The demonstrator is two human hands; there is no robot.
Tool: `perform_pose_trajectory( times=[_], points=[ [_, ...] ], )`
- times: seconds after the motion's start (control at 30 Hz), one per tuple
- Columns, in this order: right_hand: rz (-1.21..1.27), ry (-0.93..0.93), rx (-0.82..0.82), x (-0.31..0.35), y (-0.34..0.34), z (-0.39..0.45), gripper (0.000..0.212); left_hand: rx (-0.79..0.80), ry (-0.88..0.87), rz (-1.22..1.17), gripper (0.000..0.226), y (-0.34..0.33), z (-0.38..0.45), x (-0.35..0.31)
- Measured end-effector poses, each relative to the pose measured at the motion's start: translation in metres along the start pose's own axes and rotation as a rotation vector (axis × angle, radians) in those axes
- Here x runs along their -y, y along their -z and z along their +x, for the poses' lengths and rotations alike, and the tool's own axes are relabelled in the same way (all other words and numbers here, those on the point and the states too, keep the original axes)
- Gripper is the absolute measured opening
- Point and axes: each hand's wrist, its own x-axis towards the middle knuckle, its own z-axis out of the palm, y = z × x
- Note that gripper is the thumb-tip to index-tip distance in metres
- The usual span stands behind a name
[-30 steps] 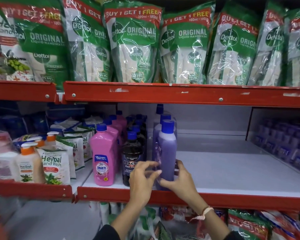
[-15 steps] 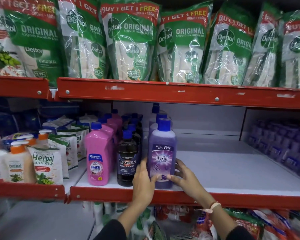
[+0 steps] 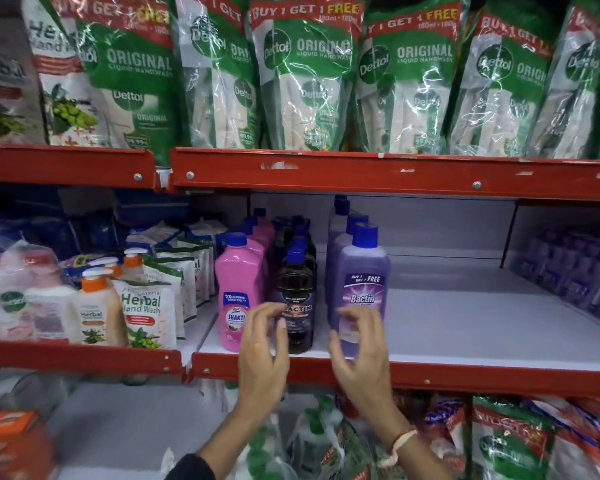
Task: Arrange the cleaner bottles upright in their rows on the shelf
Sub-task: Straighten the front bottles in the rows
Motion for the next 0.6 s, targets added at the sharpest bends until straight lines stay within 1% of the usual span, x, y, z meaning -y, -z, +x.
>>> perform_pose_trajectory(
  times=[0.07, 0.13, 0.2, 0.27, 0.33, 0.4, 0.47, 0.6],
  points=[
    [0.106, -0.026, 0.147, 0.019, -0.021, 0.003, 0.033, -0.112, 0.055, -0.010, 0.027, 0.017, 0.007, 0.009],
    [0.209, -0.160, 0.328, 0.037, -0.049, 0.004, 0.045, -0.129, 0.147, -0.006, 0.040, 0.036, 0.016, 0.019],
    [0.193, -0.279, 0.481, 0.049, -0.077, 0.005, 0.067, -0.040, 0.254, 0.036, 0.061, 0.052, 0.027, 0.031],
    [0.118, -0.368, 0.587, 0.059, -0.100, 0.005, 0.089, 0.110, 0.382, 0.033, 0.074, 0.064, 0.037, 0.039],
    [0.109, -0.461, 0.615, 0.063, -0.113, 0.007, 0.107, 0.258, 0.455, -0.016, 0.076, 0.068, 0.044, 0.046],
    [0.088, -0.469, 0.598, 0.064, -0.122, 0.011, 0.110, 0.365, 0.428, -0.053, 0.072, 0.071, 0.046, 0.050],
    [0.076, -0.435, 0.604, 0.063, -0.124, 0.011, 0.110, 0.417, 0.395, -0.078, 0.068, 0.075, 0.045, 0.054],
    [0.029, -0.362, 0.626, 0.067, -0.112, 0.005, 0.105, 0.424, 0.379, -0.039, 0.058, 0.088, 0.034, 0.051]
  ],
)
